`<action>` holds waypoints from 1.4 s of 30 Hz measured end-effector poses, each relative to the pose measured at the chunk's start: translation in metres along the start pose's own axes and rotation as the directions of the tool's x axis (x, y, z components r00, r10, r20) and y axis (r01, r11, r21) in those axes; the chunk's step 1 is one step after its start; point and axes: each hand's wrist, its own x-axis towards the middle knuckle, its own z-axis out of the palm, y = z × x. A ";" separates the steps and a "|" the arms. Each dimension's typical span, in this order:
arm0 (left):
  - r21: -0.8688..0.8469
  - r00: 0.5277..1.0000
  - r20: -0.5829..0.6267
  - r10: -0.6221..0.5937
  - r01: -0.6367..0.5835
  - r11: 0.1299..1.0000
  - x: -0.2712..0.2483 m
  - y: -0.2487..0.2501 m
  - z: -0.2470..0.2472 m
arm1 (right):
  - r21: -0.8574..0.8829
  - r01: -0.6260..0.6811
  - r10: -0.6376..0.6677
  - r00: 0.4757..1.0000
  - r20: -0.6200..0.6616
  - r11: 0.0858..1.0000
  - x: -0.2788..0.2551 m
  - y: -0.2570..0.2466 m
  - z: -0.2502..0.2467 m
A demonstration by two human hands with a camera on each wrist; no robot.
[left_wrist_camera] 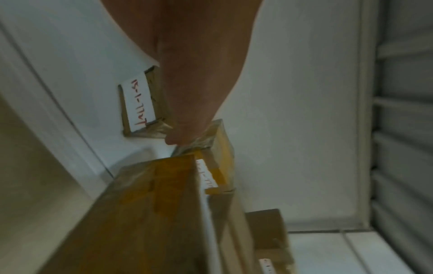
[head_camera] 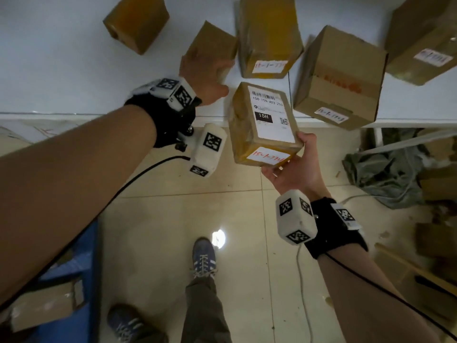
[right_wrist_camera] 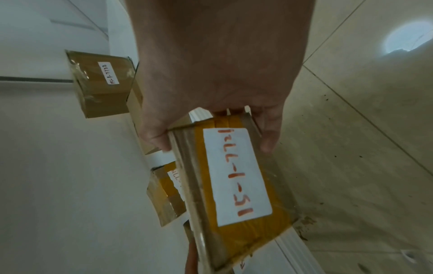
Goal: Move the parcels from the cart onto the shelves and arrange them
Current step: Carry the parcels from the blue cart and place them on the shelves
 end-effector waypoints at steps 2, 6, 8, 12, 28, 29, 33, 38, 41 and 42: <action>0.166 0.991 0.111 -0.073 0.054 0.985 0.016 -0.011 0.004 | -0.003 0.010 -0.010 1.000 -0.001 1.000 0.007 -0.005 0.008; 0.319 0.988 0.094 -0.122 0.087 0.944 0.027 -0.037 0.006 | -0.030 -0.006 0.007 1.000 0.023 1.000 0.021 -0.016 0.024; 0.350 0.981 0.079 -0.180 0.141 0.926 0.031 -0.047 0.000 | -0.062 -0.031 0.033 0.999 0.038 0.998 0.027 -0.020 0.033; 0.380 0.973 0.045 -0.227 0.194 0.904 0.039 -0.061 -0.008 | -0.110 -0.054 0.065 0.994 0.091 0.992 0.036 -0.023 0.057; 0.210 0.965 -0.144 -0.220 0.246 0.946 0.021 -0.076 -0.008 | -0.090 0.061 -0.053 0.995 0.079 0.994 0.085 -0.036 0.139; 0.190 0.960 -0.183 -0.212 0.246 0.950 0.020 -0.076 -0.007 | -0.117 0.074 -0.067 0.996 0.066 0.990 0.088 -0.034 0.142; 0.105 0.951 -0.222 -0.214 0.241 0.965 0.015 -0.076 -0.009 | -0.063 0.158 -0.156 0.987 0.037 0.985 0.098 -0.026 0.149; 0.096 0.961 -0.176 -0.215 0.234 0.968 0.007 -0.082 -0.014 | 0.090 0.178 -0.179 0.984 -0.002 0.980 0.103 -0.010 0.143; 0.009 0.967 -0.165 -0.192 0.196 0.980 -0.011 -0.087 -0.012 | 0.145 0.150 -0.149 0.989 -0.015 0.978 0.086 0.011 0.141; -0.024 0.968 -0.183 -0.171 0.170 0.985 -0.021 -0.093 -0.010 | 0.134 0.129 -0.130 0.992 -0.001 0.983 0.081 0.021 0.142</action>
